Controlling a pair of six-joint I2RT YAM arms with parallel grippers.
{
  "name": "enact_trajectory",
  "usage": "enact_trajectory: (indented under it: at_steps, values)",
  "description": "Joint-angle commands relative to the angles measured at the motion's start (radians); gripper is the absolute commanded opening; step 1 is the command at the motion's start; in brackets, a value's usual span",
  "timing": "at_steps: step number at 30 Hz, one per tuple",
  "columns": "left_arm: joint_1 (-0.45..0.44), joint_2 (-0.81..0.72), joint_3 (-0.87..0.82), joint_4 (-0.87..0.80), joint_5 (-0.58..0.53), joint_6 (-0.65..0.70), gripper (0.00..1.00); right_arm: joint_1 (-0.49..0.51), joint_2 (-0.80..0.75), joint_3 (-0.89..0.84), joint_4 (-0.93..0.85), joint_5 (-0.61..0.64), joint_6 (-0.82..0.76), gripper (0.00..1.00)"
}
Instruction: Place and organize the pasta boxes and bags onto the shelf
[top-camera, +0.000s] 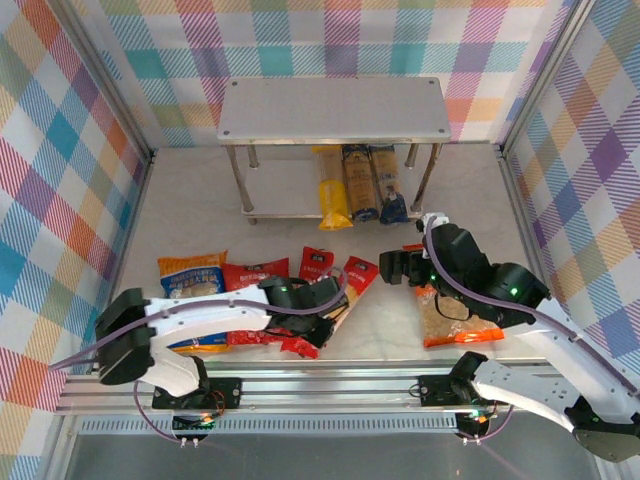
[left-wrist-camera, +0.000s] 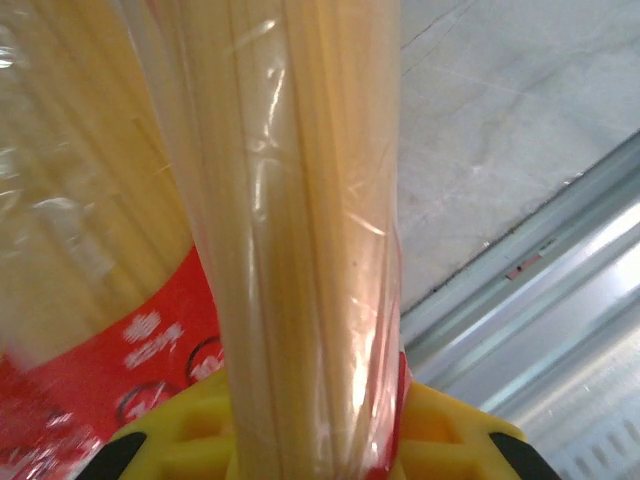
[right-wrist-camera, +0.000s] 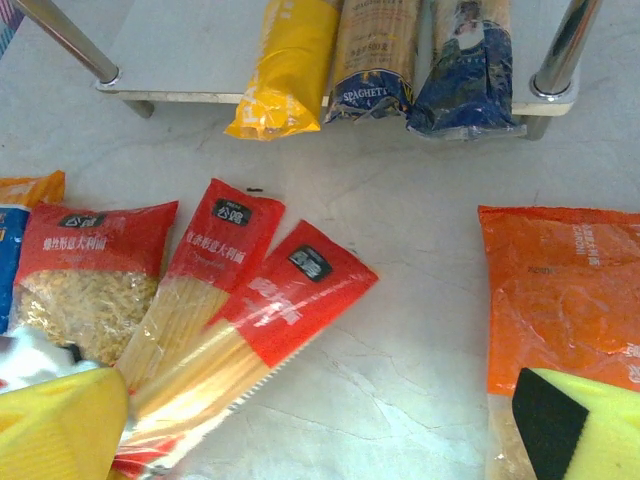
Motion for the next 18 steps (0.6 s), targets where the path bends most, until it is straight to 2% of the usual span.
enact_trajectory:
  at_steps: [1,9,15,18]
  values:
    - [0.022,-0.134,0.009,-0.034,-0.080,-0.048,0.00,-0.005,0.012,0.039,0.036,-0.018,-0.011,0.99]
    - [0.079,-0.336,0.019,-0.116,-0.167,-0.091,0.00,-0.005,0.044,0.038,0.071,-0.050,-0.024,0.99]
    - [0.231,-0.405,0.024,-0.110,-0.227,-0.040,0.00,-0.005,0.055,0.039,0.084,-0.069,-0.035,0.99]
    - [0.312,-0.371,0.053,-0.092,-0.247,0.018,0.00,-0.005,0.061,0.044,0.085,-0.069,-0.045,0.99]
